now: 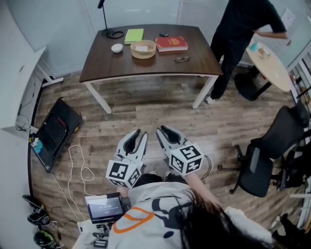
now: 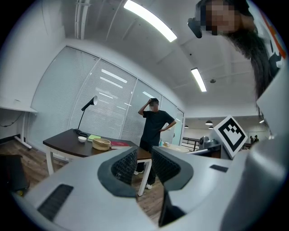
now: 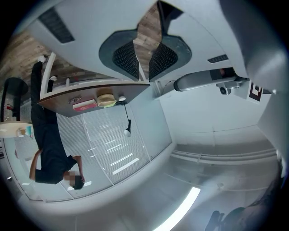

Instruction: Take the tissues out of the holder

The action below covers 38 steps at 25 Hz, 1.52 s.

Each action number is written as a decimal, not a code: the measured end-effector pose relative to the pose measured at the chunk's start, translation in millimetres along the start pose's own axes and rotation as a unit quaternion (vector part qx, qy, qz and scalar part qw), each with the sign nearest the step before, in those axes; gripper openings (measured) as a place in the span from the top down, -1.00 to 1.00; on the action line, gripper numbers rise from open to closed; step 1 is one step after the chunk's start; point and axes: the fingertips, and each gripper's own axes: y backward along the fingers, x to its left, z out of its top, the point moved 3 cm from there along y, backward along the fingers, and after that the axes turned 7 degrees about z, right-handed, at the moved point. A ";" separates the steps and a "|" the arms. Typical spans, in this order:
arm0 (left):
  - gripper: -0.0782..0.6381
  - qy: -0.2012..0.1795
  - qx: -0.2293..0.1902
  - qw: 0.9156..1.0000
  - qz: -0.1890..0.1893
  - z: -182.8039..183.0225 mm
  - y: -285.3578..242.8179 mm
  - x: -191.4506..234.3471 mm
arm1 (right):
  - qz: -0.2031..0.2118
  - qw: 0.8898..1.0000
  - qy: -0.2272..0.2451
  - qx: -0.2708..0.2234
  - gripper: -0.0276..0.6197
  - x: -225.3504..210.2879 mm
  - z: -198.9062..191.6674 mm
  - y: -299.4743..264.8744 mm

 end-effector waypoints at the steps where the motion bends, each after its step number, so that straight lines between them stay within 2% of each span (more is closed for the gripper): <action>1: 0.51 0.001 0.002 1.000 0.001 -0.4 0.0 3.9 | -0.003 1.000 -0.002 0.000 0.67 -0.9 -0.4 -2.0; 8: 0.51 0.011 0.018 1.000 -0.006 -10.9 -14.4 24.1 | -0.024 1.000 -0.012 0.010 0.67 -13.7 -8.7 -13.6; 15: 0.51 0.013 0.031 0.999 -0.012 -10.9 -52.9 35.0 | -0.024 0.999 -0.020 0.013 0.67 -43.7 4.0 -38.1; 21: 0.51 0.011 0.027 1.000 0.012 -11.4 -102.9 51.4 | -0.004 1.000 -0.023 0.020 0.67 -96.4 17.9 -73.9; 27: 0.51 0.010 0.022 0.999 0.038 3.8 -172.5 74.2 | 0.023 0.999 -0.017 0.022 0.67 -148.6 55.0 -116.4; 32: 0.51 0.017 0.018 0.999 0.041 12.8 -235.6 74.8 | 0.028 0.999 -0.024 0.023 0.67 -205.5 78.2 -139.6; 38: 0.51 0.017 0.024 0.998 0.049 18.2 -281.3 72.5 | 0.041 0.998 -0.037 0.026 0.67 -246.2 93.4 -158.5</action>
